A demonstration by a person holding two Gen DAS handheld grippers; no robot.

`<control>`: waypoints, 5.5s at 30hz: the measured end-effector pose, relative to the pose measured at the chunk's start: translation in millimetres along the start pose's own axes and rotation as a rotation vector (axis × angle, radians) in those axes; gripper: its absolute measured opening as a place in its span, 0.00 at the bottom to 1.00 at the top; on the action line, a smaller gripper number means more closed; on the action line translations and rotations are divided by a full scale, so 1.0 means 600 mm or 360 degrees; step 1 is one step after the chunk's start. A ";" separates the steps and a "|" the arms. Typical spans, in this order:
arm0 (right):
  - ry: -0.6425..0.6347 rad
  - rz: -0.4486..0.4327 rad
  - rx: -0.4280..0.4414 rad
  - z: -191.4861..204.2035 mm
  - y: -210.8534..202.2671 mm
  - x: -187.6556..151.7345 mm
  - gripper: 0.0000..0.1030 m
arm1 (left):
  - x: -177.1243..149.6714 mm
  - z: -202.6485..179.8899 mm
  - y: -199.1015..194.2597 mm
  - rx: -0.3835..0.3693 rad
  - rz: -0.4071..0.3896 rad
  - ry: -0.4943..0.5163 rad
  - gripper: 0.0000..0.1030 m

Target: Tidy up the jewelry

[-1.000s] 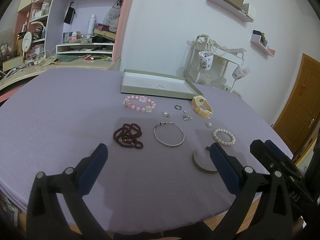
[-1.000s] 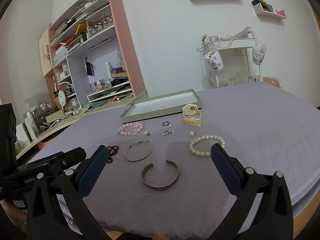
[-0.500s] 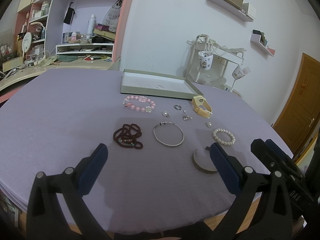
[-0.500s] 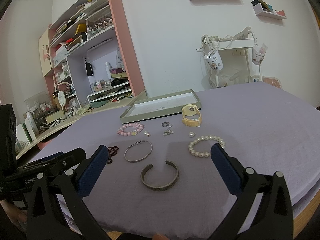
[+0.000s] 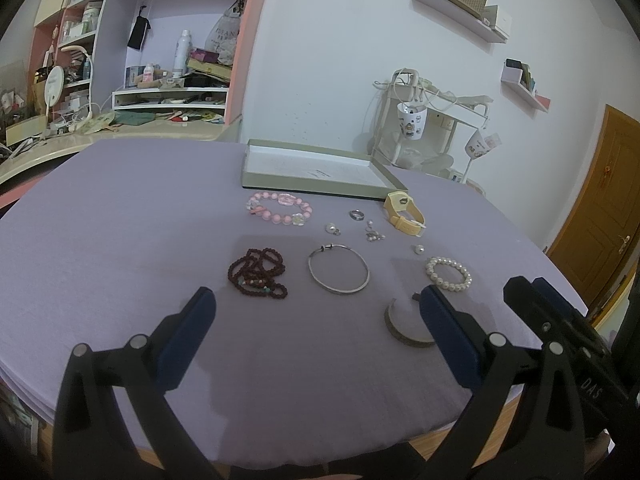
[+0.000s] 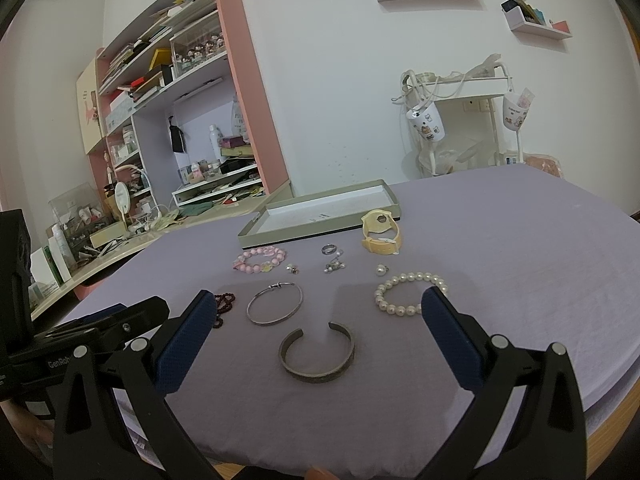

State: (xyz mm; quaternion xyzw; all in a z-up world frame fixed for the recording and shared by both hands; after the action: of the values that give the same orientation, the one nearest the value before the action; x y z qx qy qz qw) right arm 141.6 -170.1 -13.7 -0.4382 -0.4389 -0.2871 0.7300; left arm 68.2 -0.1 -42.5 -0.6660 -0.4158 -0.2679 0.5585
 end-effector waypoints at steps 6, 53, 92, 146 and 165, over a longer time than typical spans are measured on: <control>0.0001 0.0009 -0.0002 -0.003 0.002 -0.003 0.99 | 0.003 0.006 -0.006 0.0012 0.0001 -0.0002 0.98; -0.0316 0.0487 -0.0194 0.020 0.128 -0.102 0.67 | 0.009 0.121 0.102 0.0422 0.0328 0.0134 0.89; -0.0160 0.0388 -0.0086 -0.008 0.112 -0.013 0.67 | 0.106 0.040 0.134 0.0138 0.0355 0.0241 0.04; -0.0195 0.0718 -0.0165 -0.074 0.634 0.223 0.67 | 0.482 0.079 0.511 0.0210 0.0311 0.0233 0.05; -0.0117 0.0770 -0.0114 -0.086 0.602 0.232 0.79 | 0.444 0.123 0.447 0.0351 0.0277 0.0218 0.68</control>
State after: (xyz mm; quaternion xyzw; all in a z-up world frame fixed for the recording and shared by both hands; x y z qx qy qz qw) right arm 514.4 -58.2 -41.6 -0.5664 -0.3371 -0.1032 0.7449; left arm 425.1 130.7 19.2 -0.6142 -0.3443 -0.2160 0.6764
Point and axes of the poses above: each gripper's, at about its wrist camera, not at the fingertips, and y roughly the way its jaws point, z to its left, x to its top, the point moved 8 cm from there along y, roughly the way its jaws point, and after that the axes turned 2 degrees about -x, right-handed, at the moved point
